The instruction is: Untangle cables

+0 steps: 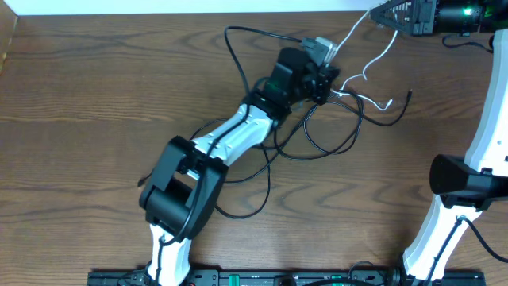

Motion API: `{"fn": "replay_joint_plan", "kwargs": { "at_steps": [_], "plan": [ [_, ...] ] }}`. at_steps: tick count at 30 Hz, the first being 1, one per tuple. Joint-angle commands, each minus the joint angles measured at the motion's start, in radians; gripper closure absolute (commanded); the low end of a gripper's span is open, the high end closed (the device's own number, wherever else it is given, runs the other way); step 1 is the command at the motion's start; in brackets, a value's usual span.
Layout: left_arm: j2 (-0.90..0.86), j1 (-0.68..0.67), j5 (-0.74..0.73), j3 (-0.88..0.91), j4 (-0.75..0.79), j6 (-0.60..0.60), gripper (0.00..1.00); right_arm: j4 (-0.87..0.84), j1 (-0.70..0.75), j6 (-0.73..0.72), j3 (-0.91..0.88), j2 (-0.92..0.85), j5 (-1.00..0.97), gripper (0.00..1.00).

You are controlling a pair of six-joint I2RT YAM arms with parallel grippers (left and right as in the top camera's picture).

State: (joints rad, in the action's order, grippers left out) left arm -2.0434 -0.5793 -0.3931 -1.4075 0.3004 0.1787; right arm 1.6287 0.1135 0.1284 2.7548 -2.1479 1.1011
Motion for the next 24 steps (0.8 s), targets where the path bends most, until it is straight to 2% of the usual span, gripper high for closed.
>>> {"fn": "replay_joint_plan", "kwargs": {
  "at_steps": [1,7,16,19,24],
  "plan": [
    [0.117,0.056,0.016,-0.010,-0.055,-0.011,0.93,-0.002,0.020,0.018,0.002,-0.005,-0.019,0.99],
    [0.296,0.128,0.029,-0.013,-0.146,-0.030,0.92,-0.006,0.027,0.018,0.000,-0.005,-0.089,0.99],
    [0.497,0.148,0.092,-0.013,-0.135,-0.029,0.93,-0.024,0.027,-0.012,-0.002,-0.007,-0.172,0.99],
    [0.524,0.158,0.092,-0.013,-0.136,-0.029,0.92,-0.101,0.027,-0.097,-0.001,-0.006,-0.165,0.99],
    [0.528,0.164,0.092,-0.013,-0.183,-0.029,0.92,-0.340,0.043,-0.222,0.002,0.034,-0.083,0.99]
  ]
}}
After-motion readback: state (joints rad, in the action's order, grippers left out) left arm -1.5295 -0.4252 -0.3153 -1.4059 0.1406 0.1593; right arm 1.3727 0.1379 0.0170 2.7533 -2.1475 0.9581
